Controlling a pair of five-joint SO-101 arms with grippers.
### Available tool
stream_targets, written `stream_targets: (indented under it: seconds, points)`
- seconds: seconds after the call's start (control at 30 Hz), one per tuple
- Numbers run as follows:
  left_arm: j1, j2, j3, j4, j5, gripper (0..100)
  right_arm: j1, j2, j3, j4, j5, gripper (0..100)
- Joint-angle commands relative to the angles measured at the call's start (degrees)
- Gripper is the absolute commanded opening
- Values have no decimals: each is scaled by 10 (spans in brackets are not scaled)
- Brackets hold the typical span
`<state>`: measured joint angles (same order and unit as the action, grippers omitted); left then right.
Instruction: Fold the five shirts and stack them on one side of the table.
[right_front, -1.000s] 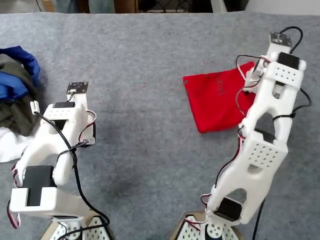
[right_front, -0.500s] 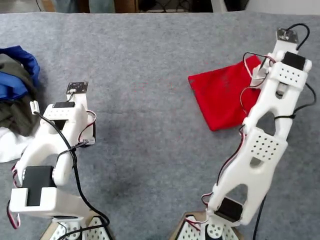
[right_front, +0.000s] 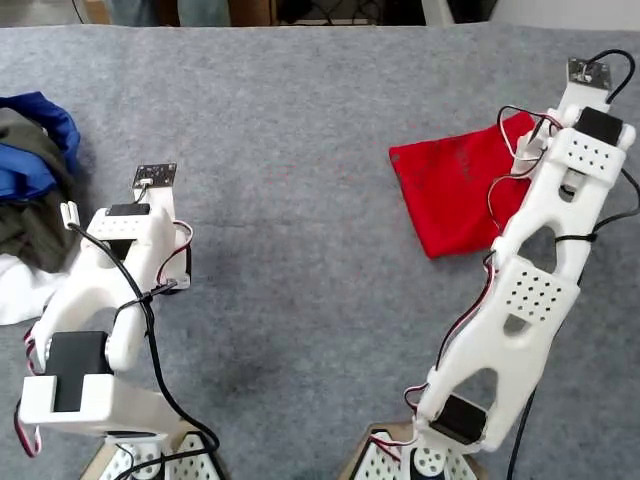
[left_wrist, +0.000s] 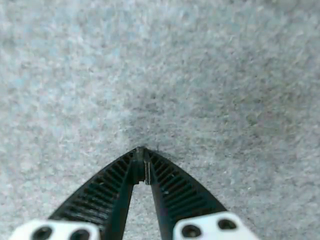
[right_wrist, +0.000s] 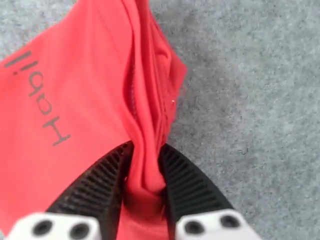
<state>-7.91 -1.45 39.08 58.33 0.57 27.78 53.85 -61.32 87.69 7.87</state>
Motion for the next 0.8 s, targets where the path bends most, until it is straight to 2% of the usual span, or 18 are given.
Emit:
stream_targets:
  seconds: [0.0,0.17,0.27,0.37,0.43,0.6,0.67,0.77]
  points:
    - [-4,-19,1,-4,2,29,9,-4,-35,18,4,128]
    - [-5,-19,0,-4,2,30,-2,-7,-53,51,4,411]
    - [-2,-25,-9,12,0,30,-5,-7,-95,81,4,459]
    - [-7,-25,-64,86,1,30,-4,-7,-151,101,2,404]
    - [-28,-25,-118,142,0,30,-4,-7,-188,120,2,332]
    - [-140,-25,-275,252,-3,30,-1,-7,-263,135,3,21]
    - [-197,-25,-325,276,-5,30,0,-8,-282,136,1,41]
    - [-277,-25,-367,281,-54,30,-4,-29,-285,136,0,38]
